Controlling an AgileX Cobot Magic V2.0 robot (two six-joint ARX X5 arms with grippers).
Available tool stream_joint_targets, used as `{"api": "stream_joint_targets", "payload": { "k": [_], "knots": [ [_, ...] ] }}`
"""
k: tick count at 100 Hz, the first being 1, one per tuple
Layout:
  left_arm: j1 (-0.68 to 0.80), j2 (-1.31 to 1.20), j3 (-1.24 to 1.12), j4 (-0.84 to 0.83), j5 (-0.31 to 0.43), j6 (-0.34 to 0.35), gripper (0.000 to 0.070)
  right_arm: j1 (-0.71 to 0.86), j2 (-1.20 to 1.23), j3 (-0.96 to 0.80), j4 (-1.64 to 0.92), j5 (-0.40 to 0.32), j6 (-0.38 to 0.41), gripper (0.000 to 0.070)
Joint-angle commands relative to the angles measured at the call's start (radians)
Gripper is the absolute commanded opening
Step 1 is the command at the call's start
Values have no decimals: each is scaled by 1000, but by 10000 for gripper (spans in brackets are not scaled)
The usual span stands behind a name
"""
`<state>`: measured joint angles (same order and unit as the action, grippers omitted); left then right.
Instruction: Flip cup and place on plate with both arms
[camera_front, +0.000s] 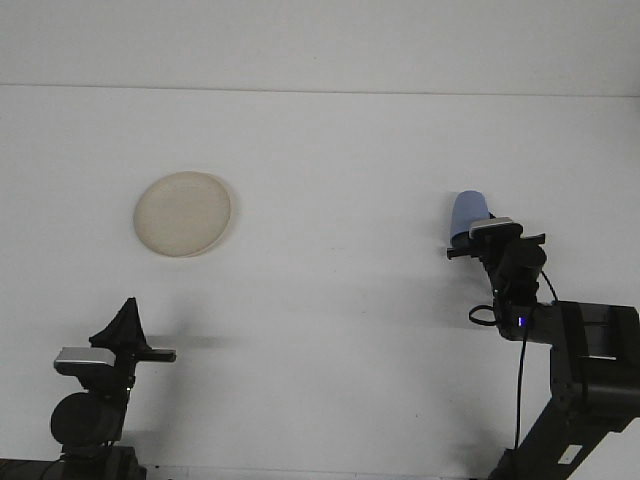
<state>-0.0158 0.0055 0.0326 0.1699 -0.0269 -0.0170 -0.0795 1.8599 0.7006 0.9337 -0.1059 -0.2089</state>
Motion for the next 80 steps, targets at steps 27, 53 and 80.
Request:
{"api": "stream_joint_targets", "payload": {
  "k": [27,53,80],
  "knots": [
    [0,-2,-18,11,-3,-2,14,3,-150,13,-185,-4,157,2],
    [0,-2,-18,11,-2,-2,14,12,-543,14,-576,-84,336,2],
    [0,-2,-18,11,-2,-2,14,101,-853,116,-1033,-143,403,2]
  ]
}}
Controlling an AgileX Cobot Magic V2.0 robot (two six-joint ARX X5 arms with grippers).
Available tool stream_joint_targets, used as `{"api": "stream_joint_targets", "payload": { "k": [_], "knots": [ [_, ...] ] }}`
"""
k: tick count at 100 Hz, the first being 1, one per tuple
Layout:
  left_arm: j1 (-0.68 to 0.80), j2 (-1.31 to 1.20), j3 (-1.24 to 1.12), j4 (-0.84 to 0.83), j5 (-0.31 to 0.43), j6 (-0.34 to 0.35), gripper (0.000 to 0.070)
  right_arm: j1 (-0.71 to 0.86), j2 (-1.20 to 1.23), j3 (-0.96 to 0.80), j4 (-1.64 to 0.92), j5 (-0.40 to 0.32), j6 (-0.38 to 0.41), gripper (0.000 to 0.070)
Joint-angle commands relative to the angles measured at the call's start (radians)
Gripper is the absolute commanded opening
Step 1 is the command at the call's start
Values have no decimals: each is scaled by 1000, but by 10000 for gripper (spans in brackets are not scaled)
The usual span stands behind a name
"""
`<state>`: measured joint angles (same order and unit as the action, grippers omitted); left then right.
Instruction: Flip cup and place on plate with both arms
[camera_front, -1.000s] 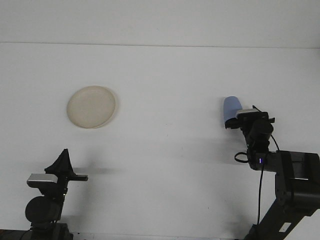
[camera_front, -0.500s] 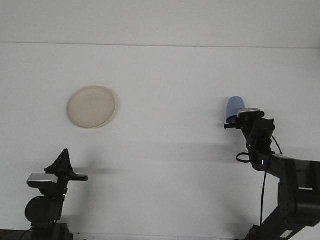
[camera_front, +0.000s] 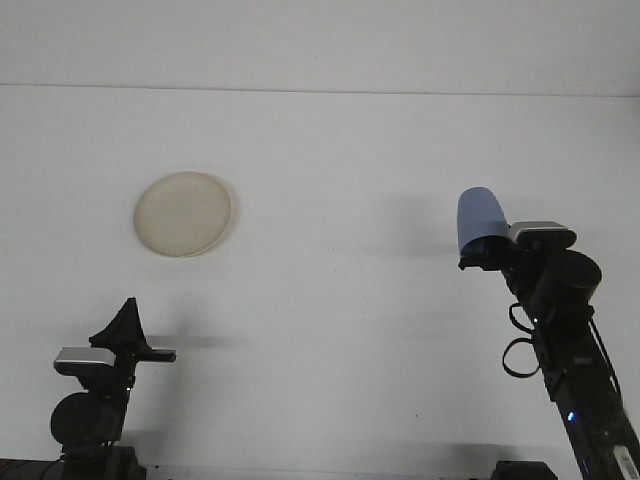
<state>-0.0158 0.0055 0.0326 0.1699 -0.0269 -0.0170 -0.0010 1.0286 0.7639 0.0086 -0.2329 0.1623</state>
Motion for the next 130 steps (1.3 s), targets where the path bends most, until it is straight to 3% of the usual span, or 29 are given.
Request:
{"api": "stream_joint_targets", "payload": {
  "k": [1,32,51,68,98,130],
  "knots": [
    [0,-2,-18,11,-3,-2,14,27,-26,61,-129,-18,32,2],
    [0,-2,-18,11,-3,-2,14,209,47,388,-721,-109,-47,2],
    [0,-2,-18,11,-3,-2,14,375,216,584,-1048,-108,-142,2],
    [0,-2,-18,11,-3,-2,14,545,381,705,-1215,-101,-182,2],
    [0,-2,-18,11,-2,-3,14,793,626,833,-1335,63,-194,2],
    [0,-2,-18,11,-2,-3,14,892,782,840,-1346,186,-192,2]
  ]
}}
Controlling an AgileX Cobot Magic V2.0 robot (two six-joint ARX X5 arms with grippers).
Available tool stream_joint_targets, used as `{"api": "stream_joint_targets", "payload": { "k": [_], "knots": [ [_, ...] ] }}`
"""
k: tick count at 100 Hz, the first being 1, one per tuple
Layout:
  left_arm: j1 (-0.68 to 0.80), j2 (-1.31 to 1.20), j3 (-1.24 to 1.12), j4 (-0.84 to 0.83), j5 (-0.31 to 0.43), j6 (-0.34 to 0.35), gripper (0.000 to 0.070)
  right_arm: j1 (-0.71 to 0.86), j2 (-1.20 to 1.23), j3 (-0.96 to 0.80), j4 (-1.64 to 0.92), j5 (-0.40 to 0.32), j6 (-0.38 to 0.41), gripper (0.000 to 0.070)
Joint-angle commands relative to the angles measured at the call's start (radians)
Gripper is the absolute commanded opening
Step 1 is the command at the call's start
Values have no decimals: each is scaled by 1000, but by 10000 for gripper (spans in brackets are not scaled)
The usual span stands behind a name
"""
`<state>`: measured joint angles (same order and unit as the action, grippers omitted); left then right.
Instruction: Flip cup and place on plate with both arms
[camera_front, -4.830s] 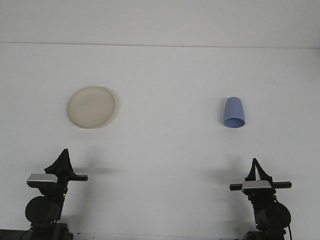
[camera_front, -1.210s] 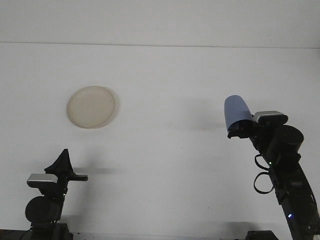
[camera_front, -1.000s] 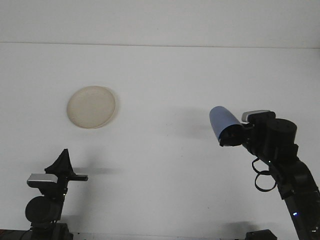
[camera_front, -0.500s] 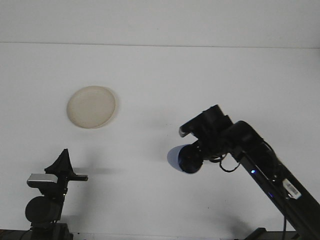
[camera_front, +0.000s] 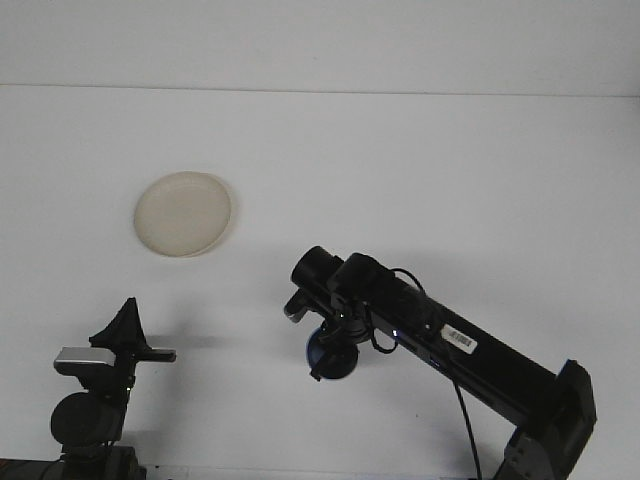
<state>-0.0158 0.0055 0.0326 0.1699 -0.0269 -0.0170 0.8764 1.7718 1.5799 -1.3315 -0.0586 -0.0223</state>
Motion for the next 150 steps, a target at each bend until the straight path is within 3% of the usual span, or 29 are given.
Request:
{"api": "stream_joint_targets", "payload": {
  "k": [1,79,84,96,102,141,150],
  "knots": [
    [0,-2,-18,11,-2,-3,14,15,43,24,-6,12,-8,2],
    [0,-2,-18,11,-2,-2,14,20,147,23,37,6,-32,7],
    [0,-2,-18,11,-2,-3,13,20,147,23,40,6,-32,45],
    [0,-2,-18,11,-2,-2,14,21,144,26,33,-4,-31,280],
    [0,-2,-18,11,-2,-2,14,15,137,33,24,-5,-33,358],
    [0,-2,-18,12,-2,-6,13,-23,-29,222,37,-4,-39,370],
    [0,-2,-17,16,-2,-58,10,-43,-104,240,94,-4,-39,370]
  ]
}}
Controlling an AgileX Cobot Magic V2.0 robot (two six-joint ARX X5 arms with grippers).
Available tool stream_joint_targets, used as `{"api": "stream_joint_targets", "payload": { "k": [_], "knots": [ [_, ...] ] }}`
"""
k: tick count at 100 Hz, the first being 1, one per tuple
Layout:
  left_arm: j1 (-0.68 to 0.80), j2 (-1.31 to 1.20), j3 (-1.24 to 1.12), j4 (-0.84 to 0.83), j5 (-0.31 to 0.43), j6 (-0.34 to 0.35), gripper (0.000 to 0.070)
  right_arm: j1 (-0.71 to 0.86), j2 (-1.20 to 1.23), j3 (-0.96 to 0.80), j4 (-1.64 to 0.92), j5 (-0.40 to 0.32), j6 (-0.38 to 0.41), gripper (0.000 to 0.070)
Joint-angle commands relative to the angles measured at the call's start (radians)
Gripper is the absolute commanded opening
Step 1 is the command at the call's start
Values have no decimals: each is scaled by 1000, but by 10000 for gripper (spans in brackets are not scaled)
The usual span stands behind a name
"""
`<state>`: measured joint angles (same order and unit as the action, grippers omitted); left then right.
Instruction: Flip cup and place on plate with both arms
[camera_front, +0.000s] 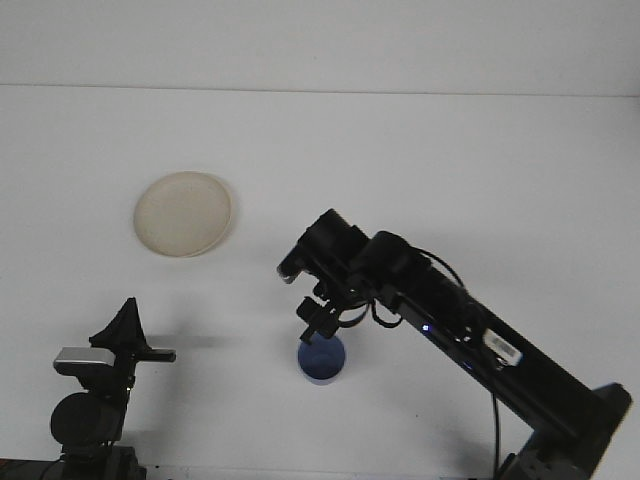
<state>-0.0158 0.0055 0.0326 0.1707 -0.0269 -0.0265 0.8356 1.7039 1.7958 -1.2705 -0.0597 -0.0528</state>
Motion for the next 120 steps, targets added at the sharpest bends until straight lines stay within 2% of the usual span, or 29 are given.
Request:
{"api": "stream_joint_targets", "payload": {
  "k": [1,23,33,44,54,69,90,104,109,120],
  "knots": [
    [0,-2,-17,16,-2,-56,10,-6,-46,24,41,-3,-8,370],
    [0,-2,-5,16,1,-240,10,-86,-255,8,160,-3,-9,370],
    [0,-1,15,9,42,-293,11,-132,-364,-47,214,1,-15,370],
    [-2,2,48,-19,111,-355,11,-196,-528,-203,346,2,-39,369],
    [-4,21,110,-108,125,-398,12,-259,-689,-390,461,27,-61,368],
    [-4,108,230,-219,145,-382,12,-363,-938,-689,653,63,-68,364],
    [-5,360,425,-316,320,-305,12,-475,-1227,-1040,816,62,-41,364],
    [-14,559,590,-428,447,-204,26,-510,-1389,-1187,819,94,-40,364],
    [-26,628,649,-469,482,-174,85,-518,-1439,-1223,810,114,-40,364],
    [-70,761,759,-549,500,-140,336,-528,-1524,-1254,837,142,-39,364]
  ]
}}
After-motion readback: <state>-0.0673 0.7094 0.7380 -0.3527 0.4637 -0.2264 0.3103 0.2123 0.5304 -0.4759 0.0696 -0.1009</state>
